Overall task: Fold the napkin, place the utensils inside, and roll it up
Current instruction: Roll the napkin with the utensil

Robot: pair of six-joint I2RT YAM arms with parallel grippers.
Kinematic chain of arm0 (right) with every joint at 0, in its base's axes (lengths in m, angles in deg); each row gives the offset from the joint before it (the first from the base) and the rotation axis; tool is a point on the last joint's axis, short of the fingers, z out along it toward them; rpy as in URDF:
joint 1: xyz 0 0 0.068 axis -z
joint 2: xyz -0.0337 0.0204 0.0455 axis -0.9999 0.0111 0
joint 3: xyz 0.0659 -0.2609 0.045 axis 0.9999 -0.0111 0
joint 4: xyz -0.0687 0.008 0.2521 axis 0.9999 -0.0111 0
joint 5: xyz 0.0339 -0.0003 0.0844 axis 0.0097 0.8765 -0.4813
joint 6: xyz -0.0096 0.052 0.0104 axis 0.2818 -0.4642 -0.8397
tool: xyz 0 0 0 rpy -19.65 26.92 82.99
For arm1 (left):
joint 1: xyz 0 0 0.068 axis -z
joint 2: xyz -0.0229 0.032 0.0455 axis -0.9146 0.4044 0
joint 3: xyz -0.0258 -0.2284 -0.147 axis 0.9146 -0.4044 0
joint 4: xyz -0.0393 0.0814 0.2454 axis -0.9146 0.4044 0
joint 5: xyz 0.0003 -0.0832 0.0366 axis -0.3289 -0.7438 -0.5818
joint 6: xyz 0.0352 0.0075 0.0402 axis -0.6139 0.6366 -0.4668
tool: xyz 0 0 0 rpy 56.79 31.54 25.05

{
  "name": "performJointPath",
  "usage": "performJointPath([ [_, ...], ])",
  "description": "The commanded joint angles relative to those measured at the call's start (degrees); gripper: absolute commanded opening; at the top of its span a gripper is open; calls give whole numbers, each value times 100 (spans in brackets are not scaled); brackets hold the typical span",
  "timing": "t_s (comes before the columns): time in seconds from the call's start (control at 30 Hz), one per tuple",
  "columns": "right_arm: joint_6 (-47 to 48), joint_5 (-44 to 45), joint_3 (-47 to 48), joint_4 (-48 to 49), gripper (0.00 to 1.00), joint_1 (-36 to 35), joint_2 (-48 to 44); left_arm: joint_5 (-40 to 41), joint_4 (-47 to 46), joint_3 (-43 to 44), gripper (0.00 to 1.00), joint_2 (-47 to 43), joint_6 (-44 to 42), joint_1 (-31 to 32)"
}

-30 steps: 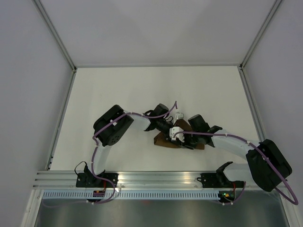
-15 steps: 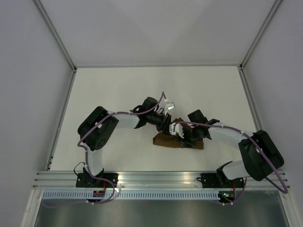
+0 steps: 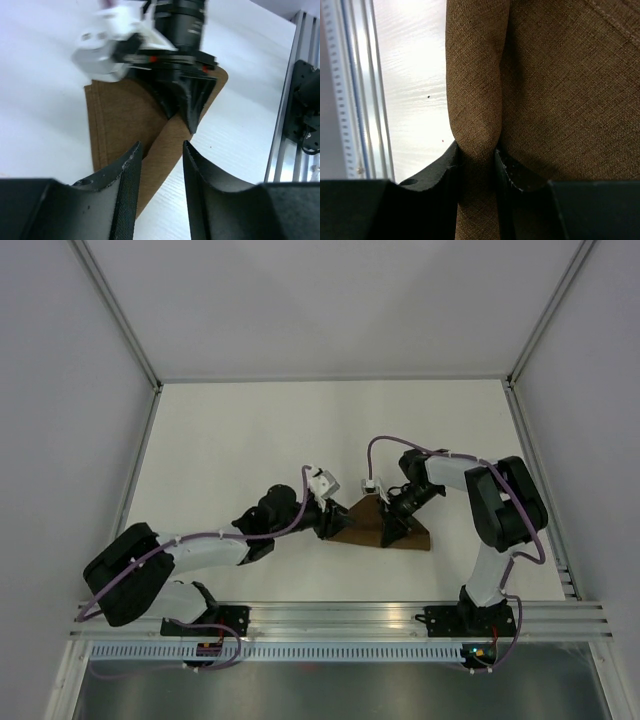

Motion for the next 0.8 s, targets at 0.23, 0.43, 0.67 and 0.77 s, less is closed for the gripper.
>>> performJointPath([
  [0.23, 669, 450, 782, -873, 1, 198, 1397, 2265, 367, 613, 48, 1076, -3120, 1813],
  [0.43, 634, 502, 792, -856, 1, 207, 1485, 2713, 183, 1053, 55, 2060, -3886, 2324],
  [0.67, 634, 538, 809, -873, 1, 215, 1520, 2810, 121, 1379, 64, 2580, -4212, 2368],
  [0.77, 616, 547, 827, -873, 1, 215, 1537, 2731, 252, 1432, 63, 2651, -4247, 2368],
])
